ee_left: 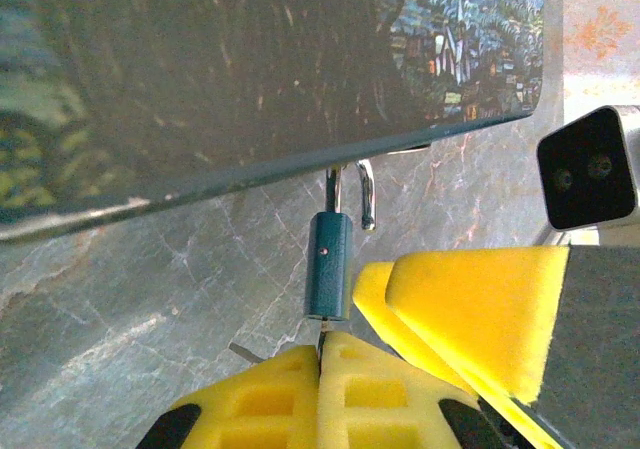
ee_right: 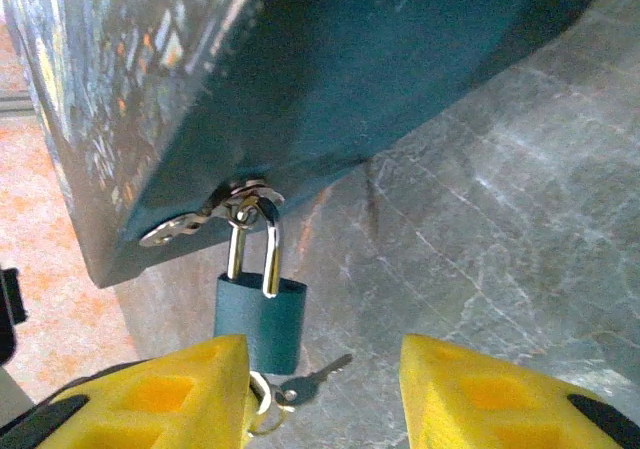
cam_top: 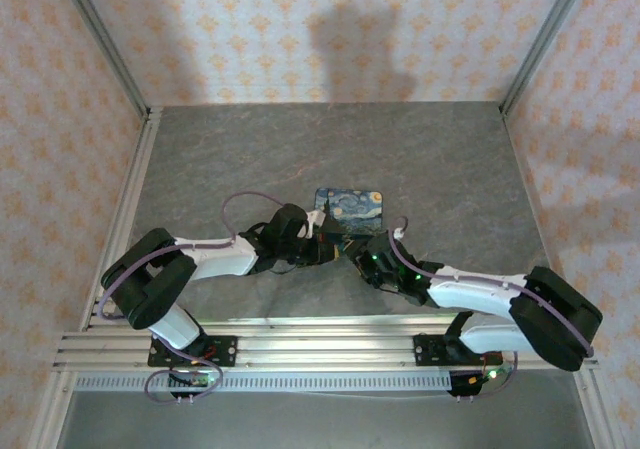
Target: Unlock a padlock with a key
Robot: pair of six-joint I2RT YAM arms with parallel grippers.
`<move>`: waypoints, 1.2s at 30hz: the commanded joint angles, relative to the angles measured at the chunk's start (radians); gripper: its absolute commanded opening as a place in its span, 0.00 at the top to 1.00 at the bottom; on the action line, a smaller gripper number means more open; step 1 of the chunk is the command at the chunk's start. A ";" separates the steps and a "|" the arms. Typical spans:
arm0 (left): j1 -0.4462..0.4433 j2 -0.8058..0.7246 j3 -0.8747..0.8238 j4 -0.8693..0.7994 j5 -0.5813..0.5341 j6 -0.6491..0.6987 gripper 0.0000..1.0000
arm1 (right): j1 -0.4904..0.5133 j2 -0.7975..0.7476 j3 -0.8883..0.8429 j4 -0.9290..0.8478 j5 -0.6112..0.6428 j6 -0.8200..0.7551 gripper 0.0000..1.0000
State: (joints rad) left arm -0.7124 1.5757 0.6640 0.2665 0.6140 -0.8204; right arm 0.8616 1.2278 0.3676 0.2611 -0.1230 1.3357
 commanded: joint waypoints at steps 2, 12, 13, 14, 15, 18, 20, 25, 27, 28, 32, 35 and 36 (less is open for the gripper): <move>0.011 -0.004 -0.017 0.060 0.027 -0.022 1.00 | 0.006 0.039 -0.010 0.097 0.013 0.025 0.56; 0.018 0.002 -0.045 0.123 0.042 -0.069 1.00 | 0.006 0.152 0.009 0.242 0.002 0.095 0.57; 0.018 0.003 -0.048 0.132 0.042 -0.074 1.00 | 0.006 0.160 0.011 0.250 0.004 0.099 0.57; 0.018 0.003 -0.050 0.140 0.044 -0.080 1.00 | 0.007 0.165 0.014 0.255 0.007 0.101 0.57; 0.018 0.004 -0.053 0.147 0.046 -0.086 1.00 | 0.006 0.170 0.019 0.258 0.008 0.104 0.58; 0.019 0.012 -0.059 0.171 0.050 -0.105 1.00 | 0.007 0.180 0.030 0.266 0.011 0.105 0.59; 0.019 0.016 -0.064 0.186 0.052 -0.117 1.00 | 0.007 0.179 0.034 0.271 0.015 0.107 0.61; 0.032 0.027 -0.084 0.236 0.061 -0.153 1.00 | 0.006 0.119 0.021 0.233 0.055 0.094 0.64; 0.034 0.031 -0.087 0.253 0.069 -0.164 1.00 | 0.006 0.088 0.017 0.199 0.081 0.081 0.64; 0.034 0.035 -0.089 0.262 0.073 -0.170 1.00 | 0.005 0.074 0.016 0.181 0.091 0.076 0.64; 0.036 0.041 -0.092 0.288 0.079 -0.187 1.00 | 0.007 0.059 0.015 0.153 0.104 0.065 0.57; 0.036 0.042 -0.092 0.291 0.081 -0.192 1.00 | 0.006 0.069 0.013 0.148 0.100 0.074 0.55; 0.036 0.042 -0.092 0.291 0.081 -0.193 1.00 | 0.006 0.074 0.015 0.145 0.096 0.077 0.54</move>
State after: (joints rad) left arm -0.6842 1.6104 0.5804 0.4992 0.6735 -0.9981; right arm 0.8616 1.3003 0.3737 0.4362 -0.0624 1.4178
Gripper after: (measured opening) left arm 0.048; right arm 0.456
